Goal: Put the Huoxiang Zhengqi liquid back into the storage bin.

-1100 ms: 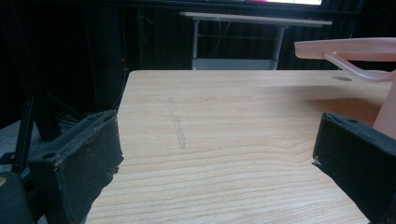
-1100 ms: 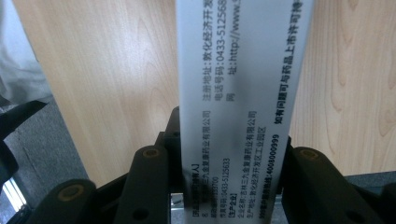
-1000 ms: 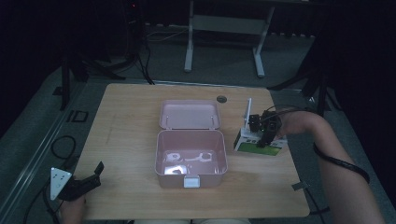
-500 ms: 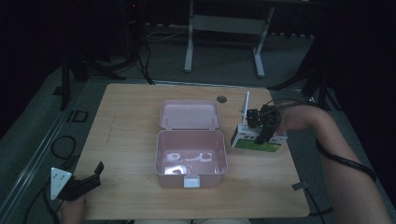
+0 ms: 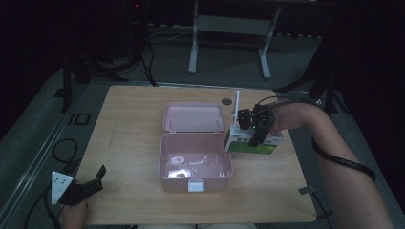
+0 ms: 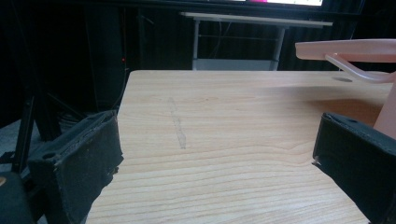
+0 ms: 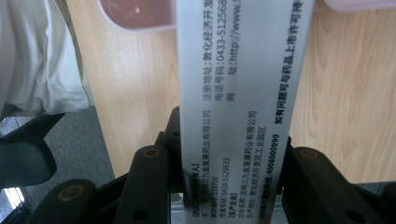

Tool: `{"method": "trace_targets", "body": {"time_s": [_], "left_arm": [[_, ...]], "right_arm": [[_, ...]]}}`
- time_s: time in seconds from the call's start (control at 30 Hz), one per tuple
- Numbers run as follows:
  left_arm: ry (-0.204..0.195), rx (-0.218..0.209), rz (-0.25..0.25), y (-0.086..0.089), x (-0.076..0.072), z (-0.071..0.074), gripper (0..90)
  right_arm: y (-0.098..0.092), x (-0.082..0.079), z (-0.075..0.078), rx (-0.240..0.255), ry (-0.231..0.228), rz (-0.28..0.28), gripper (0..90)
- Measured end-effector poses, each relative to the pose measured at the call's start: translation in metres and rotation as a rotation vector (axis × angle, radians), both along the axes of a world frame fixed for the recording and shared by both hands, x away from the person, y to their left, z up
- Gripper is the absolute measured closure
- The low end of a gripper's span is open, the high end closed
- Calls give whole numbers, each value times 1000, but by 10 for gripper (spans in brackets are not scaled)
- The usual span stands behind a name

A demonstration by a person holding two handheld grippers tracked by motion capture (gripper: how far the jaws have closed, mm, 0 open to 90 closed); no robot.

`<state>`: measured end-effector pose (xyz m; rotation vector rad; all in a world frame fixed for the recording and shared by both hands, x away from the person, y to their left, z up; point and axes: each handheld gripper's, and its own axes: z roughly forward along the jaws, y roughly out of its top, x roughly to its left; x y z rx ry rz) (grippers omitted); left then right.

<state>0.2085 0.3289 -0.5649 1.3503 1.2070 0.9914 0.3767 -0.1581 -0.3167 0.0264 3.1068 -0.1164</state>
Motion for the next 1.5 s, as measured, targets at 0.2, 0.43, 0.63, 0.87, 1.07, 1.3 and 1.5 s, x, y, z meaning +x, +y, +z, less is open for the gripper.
{"method": "trace_targets", "body": {"time_s": [0.2,0.43,0.63,0.87,1.07,1.3,1.5], "left_arm": [[-1,-3,-1,0,0,0,10],[-1,-5,-1,1,0,0,10],[-3,-6,-1,0,-1,0,10],[-3,-11,-2,1,-1,0,10],[-4,-12,-3,1,-1,0,10],[-5,-13,-5,1,-1,0,10],[-4,-14,-6,1,-1,0,10]], "right_arm": [[20,-5,1,-8,-2,33,637],[41,-10,1,-14,8,57,637],[61,-14,0,-25,12,85,637],[80,-17,-1,-26,13,103,637],[97,-21,-4,-15,15,126,637],[114,-24,-11,-10,24,145,637],[123,-25,-21,-13,35,154,637]]}}
